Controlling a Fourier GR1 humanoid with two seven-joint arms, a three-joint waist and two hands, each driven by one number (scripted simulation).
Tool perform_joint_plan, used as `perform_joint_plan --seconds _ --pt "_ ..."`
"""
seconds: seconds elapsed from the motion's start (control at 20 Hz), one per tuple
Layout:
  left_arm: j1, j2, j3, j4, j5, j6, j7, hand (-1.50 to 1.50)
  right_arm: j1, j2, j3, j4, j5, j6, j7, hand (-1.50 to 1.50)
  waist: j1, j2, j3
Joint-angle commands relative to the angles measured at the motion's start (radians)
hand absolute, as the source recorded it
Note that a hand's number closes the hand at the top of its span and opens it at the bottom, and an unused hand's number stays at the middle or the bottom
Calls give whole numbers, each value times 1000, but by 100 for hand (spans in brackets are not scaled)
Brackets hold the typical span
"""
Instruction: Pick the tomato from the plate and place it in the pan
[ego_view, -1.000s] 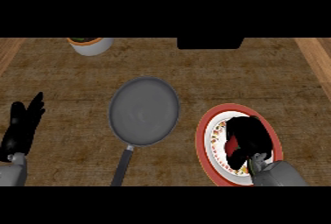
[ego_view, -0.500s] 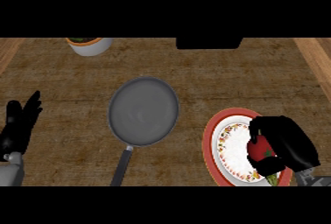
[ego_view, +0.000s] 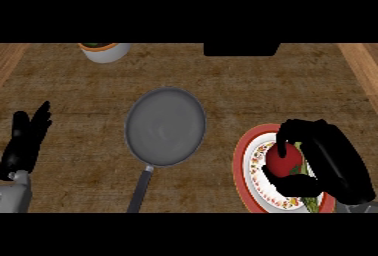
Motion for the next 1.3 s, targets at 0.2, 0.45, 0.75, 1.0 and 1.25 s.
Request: perform_joint_plan --seconds 0.2,0.45,0.75,1.0,1.25 --pt "-1 4 21 43 3 -37 -46 0 -250 271 94 169 62 11 168 150 14 3 0" --pt "-46 10 49 106 13 -48 -84 0 -392 393 71 420 28 -84 160 150 18 8 -1" --pt "5 -35 4 49 -29 -23 -77 0 -620 398 89 753 -98 -242 209 150 32 7 0" --pt "-86 -36 -10 5 -32 -23 37 0 -732 400 135 1059 -204 -384 107 150 51 12 1" --pt "-92 -39 -2 110 -43 -33 -60 0 -835 400 202 1269 -378 -446 27 150 66 21 0"
